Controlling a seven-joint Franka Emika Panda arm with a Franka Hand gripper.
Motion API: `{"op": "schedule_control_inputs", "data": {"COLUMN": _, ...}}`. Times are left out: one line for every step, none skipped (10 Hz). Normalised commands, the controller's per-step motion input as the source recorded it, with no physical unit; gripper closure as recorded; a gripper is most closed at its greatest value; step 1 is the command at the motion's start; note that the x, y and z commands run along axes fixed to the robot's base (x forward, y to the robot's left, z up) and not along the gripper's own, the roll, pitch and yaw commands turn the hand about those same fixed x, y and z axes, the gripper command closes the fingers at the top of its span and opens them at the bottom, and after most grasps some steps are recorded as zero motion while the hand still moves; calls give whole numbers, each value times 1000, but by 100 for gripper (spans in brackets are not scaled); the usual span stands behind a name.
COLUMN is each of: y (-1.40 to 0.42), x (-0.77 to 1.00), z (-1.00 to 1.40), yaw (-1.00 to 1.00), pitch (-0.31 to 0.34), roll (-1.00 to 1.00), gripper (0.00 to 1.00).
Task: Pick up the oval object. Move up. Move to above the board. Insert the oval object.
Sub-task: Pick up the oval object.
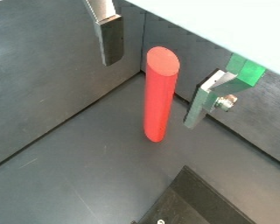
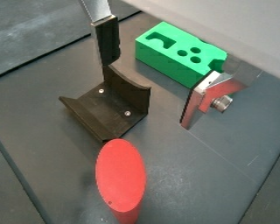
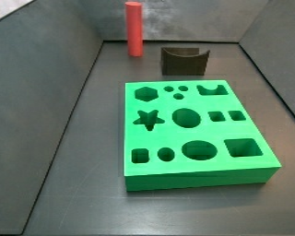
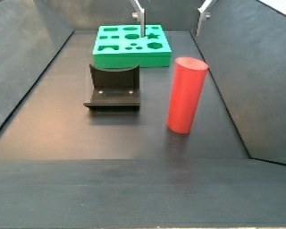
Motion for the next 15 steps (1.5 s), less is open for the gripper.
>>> {"op": "schedule_control_inputs", "data": {"y": 0, "x": -120, "z": 0, "yaw": 89, "pitch": -4, "roll": 0, "gripper": 0}}
{"op": "schedule_control_inputs", "data": {"y": -17, "x": -120, "z": -20, "yaw": 360, "pitch": -54, "roll": 0, "gripper": 0}}
{"op": "schedule_control_inputs", "data": {"y": 0, "x": -349, "z": -54, "yaw": 589, "pitch": -83, "roll": 14, "gripper": 0}}
{"op": "schedule_control_inputs", "data": {"y": 0, "x": -306, "z": -51, "yaw": 686, "pitch": -113, "roll": 0, "gripper": 0}}
{"op": "schedule_control_inputs", "data": {"y": 0, "x": -37, "z": -11, "yaw": 780, "pitch": -140, "roll": -30, "gripper": 0}}
{"op": "schedule_control_inputs", "data": {"y": 14, "x": 0, "z": -3, "yaw": 786, "pitch": -153, "roll": -69, "gripper": 0}}
{"op": "schedule_control_inputs", "data": {"y": 43, "x": 0, "z": 0, "yaw": 691, "pitch": -157, "roll": -90, "gripper": 0}}
{"op": "schedule_control_inputs", "data": {"y": 111, "x": 0, "z": -14, "yaw": 551, "pitch": -156, "roll": -127, "gripper": 0}}
{"op": "schedule_control_inputs", "data": {"y": 129, "x": 11, "z": -34, "yaw": 526, "pitch": -161, "roll": -157, "gripper": 0}}
{"op": "schedule_control_inputs", "data": {"y": 149, "x": 174, "z": -100, "yaw": 397, "pitch": -159, "roll": -231, "gripper": 0}}
{"op": "schedule_control_inputs", "data": {"y": 154, "x": 211, "z": -83, "yaw": 223, "pitch": -120, "roll": -221, "gripper": 0}}
{"op": "schedule_control_inputs", "data": {"y": 197, "x": 243, "z": -131, "yaw": 226, "pitch": -110, "roll": -213, "gripper": 0}}
{"op": "schedule_control_inputs", "data": {"y": 243, "x": 200, "z": -106, "yaw": 280, "pitch": -71, "roll": -161, "gripper": 0}}
{"op": "schedule_control_inputs", "data": {"y": 229, "x": 106, "z": -94, "yaw": 300, "pitch": -77, "roll": -127, "gripper": 0}}
{"op": "schedule_control_inputs", "data": {"y": 274, "x": 60, "z": -169, "yaw": 317, "pitch": -91, "roll": -126, "gripper": 0}}
